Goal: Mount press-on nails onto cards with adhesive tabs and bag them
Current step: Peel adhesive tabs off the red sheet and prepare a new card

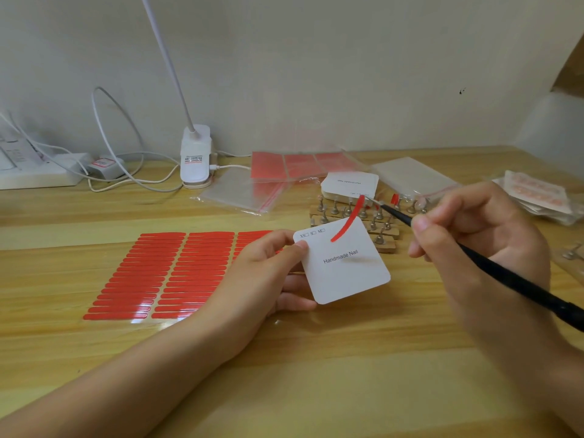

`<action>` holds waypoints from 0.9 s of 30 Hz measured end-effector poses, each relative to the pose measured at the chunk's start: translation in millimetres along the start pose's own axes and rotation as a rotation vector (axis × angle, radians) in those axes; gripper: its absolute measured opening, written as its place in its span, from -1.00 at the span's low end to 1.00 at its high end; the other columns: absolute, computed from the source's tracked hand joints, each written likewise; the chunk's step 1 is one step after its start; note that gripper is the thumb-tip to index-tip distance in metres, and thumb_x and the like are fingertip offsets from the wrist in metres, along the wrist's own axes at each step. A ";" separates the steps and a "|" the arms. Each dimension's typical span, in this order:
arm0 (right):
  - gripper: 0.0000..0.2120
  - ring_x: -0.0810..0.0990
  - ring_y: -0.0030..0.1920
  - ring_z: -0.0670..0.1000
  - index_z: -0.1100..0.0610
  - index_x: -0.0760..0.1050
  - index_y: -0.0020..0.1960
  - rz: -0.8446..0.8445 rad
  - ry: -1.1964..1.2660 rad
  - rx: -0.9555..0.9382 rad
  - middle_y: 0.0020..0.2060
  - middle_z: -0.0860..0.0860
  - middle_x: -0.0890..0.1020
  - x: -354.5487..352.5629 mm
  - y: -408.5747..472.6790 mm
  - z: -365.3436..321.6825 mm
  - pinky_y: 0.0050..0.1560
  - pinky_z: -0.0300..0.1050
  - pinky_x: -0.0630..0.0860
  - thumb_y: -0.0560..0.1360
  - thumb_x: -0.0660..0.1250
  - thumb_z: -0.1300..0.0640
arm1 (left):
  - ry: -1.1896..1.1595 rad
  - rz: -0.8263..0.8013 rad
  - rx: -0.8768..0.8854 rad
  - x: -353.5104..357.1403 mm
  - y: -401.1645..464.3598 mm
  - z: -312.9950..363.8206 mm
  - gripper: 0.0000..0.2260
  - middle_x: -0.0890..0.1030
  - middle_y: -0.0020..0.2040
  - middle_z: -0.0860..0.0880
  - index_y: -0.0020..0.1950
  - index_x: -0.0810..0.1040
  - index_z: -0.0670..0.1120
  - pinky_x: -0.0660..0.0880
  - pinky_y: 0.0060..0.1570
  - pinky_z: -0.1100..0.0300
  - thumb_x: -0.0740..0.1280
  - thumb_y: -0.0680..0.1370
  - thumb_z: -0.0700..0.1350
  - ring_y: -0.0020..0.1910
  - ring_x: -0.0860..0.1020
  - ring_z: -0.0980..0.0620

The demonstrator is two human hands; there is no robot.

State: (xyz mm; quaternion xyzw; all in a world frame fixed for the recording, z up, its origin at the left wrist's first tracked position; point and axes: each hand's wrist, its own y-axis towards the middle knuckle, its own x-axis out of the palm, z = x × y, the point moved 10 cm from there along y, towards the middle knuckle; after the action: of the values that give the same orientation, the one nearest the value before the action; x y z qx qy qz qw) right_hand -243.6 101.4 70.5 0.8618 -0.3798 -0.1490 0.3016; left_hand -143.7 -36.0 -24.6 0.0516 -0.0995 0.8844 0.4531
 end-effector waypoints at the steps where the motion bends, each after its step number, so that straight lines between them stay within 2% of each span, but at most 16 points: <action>1: -0.88 0.53 -0.40 -0.15 -0.09 0.45 -0.26 -0.005 0.029 -0.009 -0.42 -0.10 0.55 1.7 0.3 -2.3 -0.33 -0.42 0.42 0.37 0.32 0.12 | 0.001 0.002 -0.001 -0.2 0.1 -0.3 -0.87 0.66 -0.27 -0.01 -0.02 0.52 -0.12 0.50 -0.54 0.30 0.18 0.60 -0.17 -0.43 0.60 0.07; 7: -0.80 0.52 -0.41 -0.15 -0.08 0.45 -0.28 -0.038 0.069 0.016 -0.44 -0.08 0.54 13.4 -2.6 -2.7 -0.33 -0.40 0.43 0.36 0.37 0.20 | -0.012 -0.026 -0.018 3.8 0.1 -0.7 -0.82 0.69 -0.17 -0.09 0.00 0.53 -0.08 0.50 -0.54 0.30 0.13 0.62 -0.16 -0.36 0.63 0.03; 12: -0.76 0.49 -0.42 -0.11 -0.04 0.43 -0.30 -0.029 0.095 0.047 -0.45 -0.01 0.51 20.6 -3.7 -0.6 -0.34 -0.34 0.46 0.37 0.31 0.29 | -0.034 -0.060 -0.037 6.7 0.2 -0.8 -0.76 0.69 -0.10 -0.13 0.01 0.52 -0.09 0.51 -0.51 0.29 0.05 0.63 -0.17 -0.30 0.65 -0.01; 15: -0.82 0.48 -0.41 -0.07 0.03 0.40 -0.27 -0.038 0.062 0.040 -0.43 0.10 0.48 23.9 -4.8 -1.2 -0.33 -0.33 0.46 0.38 0.30 0.30 | -0.047 -0.072 -0.039 7.6 0.1 -0.9 -0.74 0.69 -0.12 -0.14 0.04 0.53 -0.10 0.51 -0.51 0.29 0.04 0.63 -0.17 -0.31 0.65 -0.01; 19: -0.86 0.48 -0.39 0.05 0.08 0.40 -0.25 -0.035 0.031 0.060 -0.41 0.11 0.49 24.5 -5.2 2.0 -0.32 -0.32 0.46 0.38 0.30 0.28 | -0.038 -0.073 -0.039 7.8 0.8 -1.7 -0.74 0.69 -0.13 -0.12 0.05 0.53 -0.09 0.51 -0.51 0.29 0.04 0.63 -0.17 -0.32 0.65 0.01; 22: -0.86 0.48 -0.40 -0.01 0.07 0.40 -0.25 -0.028 0.034 0.058 -0.42 0.10 0.49 24.0 -5.2 2.3 -0.31 -0.33 0.47 0.38 0.30 0.27 | -0.042 -0.070 -0.034 7.6 0.9 -1.5 -0.74 0.69 -0.19 -0.11 -0.01 0.53 -0.07 0.50 -0.52 0.30 0.04 0.63 -0.17 -0.35 0.64 0.01; 27: -0.86 0.48 -0.40 -0.02 0.08 0.39 -0.25 -0.030 0.046 0.060 -0.41 0.12 0.49 25.3 -4.9 2.1 -0.32 -0.33 0.46 0.38 0.30 0.28 | -0.041 -0.064 -0.033 7.3 1.2 -1.8 -0.74 0.69 -0.17 -0.12 0.02 0.53 -0.08 0.51 -0.51 0.29 0.04 0.63 -0.17 -0.34 0.65 0.01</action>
State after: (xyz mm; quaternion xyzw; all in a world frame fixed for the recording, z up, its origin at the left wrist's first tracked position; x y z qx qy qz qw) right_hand -225.0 84.3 65.0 0.8791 -0.3643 -0.1222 0.2820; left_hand -148.9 -30.5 -25.2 0.0654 -0.1218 0.8664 0.4798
